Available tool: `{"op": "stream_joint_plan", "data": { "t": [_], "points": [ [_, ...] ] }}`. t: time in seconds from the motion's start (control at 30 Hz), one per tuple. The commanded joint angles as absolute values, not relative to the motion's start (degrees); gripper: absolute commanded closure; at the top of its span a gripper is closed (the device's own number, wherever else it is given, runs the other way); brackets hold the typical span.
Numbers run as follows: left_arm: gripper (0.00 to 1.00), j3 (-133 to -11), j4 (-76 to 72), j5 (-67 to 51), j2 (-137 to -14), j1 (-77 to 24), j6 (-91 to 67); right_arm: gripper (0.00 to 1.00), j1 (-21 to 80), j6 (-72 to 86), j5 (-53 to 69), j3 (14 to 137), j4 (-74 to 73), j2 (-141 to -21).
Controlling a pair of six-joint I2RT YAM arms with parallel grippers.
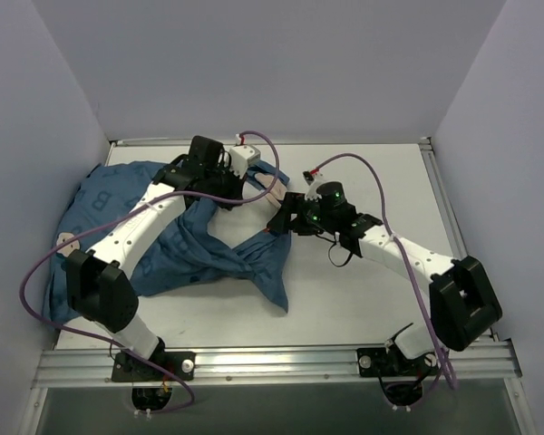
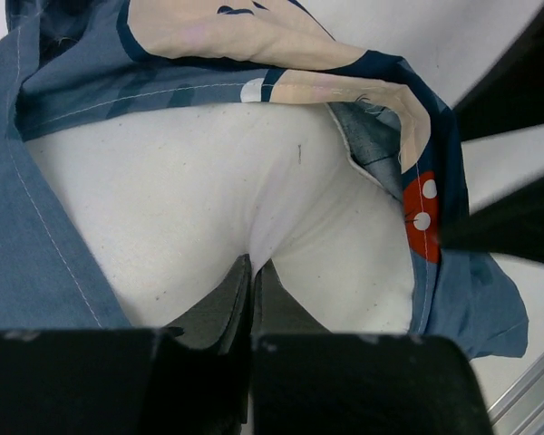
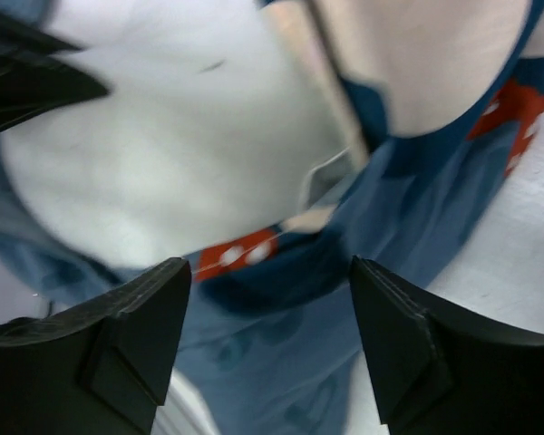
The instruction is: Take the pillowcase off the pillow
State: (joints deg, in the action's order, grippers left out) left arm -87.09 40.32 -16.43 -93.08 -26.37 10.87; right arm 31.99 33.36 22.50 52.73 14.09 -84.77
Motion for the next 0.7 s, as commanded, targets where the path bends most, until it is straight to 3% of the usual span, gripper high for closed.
{"op": "stream_joint_plan", "data": {
  "t": [0.0,0.1,0.3,0.43,0.5,0.53,0.57,0.6,0.63,0.67],
  "points": [
    [0.98,-91.9,35.4,-15.5,-94.1,-26.7,10.1,0.27,34.8,37.9,19.8,50.7,14.8,-77.6],
    [0.98,-92.1,35.2,-15.6,-94.7,-26.7,10.0,0.21,37.0,41.3,17.2,49.8,16.3,-74.4],
    [0.98,-91.6,35.0,-16.3,-94.6,-27.5,9.8,0.21,37.9,48.2,8.5,51.6,13.4,-78.7],
    [0.98,-91.8,35.0,-15.8,-94.2,-27.5,9.8,0.24,38.0,50.2,6.6,52.0,12.7,-82.3],
    [0.98,-91.8,35.1,-15.7,-94.1,-27.5,9.8,0.3,38.1,50.4,6.7,51.4,14.0,-83.5],
    [0.98,-91.8,35.0,-15.7,-94.2,-27.5,9.8,0.37,38.1,50.6,6.9,51.2,14.7,-84.0],
    [0.98,-91.9,34.9,-15.6,-94.3,-27.5,9.8,0.58,38.1,50.9,7.5,51.0,15.1,-84.3],
    [0.98,-92.2,34.8,-14.4,-94.5,-27.4,9.7,0.69,38.1,51.0,8.1,50.7,15.0,-84.4],
    [0.98,-92.5,34.7,-13.1,-94.6,-27.2,9.6,0.89,38.1,51.1,8.3,50.3,14.7,-84.1],
    [0.98,-92.9,34.7,-11.9,-94.7,-26.7,9.7,0.97,38.1,50.9,8.4,49.8,13.7,-83.8]
  ]
}}
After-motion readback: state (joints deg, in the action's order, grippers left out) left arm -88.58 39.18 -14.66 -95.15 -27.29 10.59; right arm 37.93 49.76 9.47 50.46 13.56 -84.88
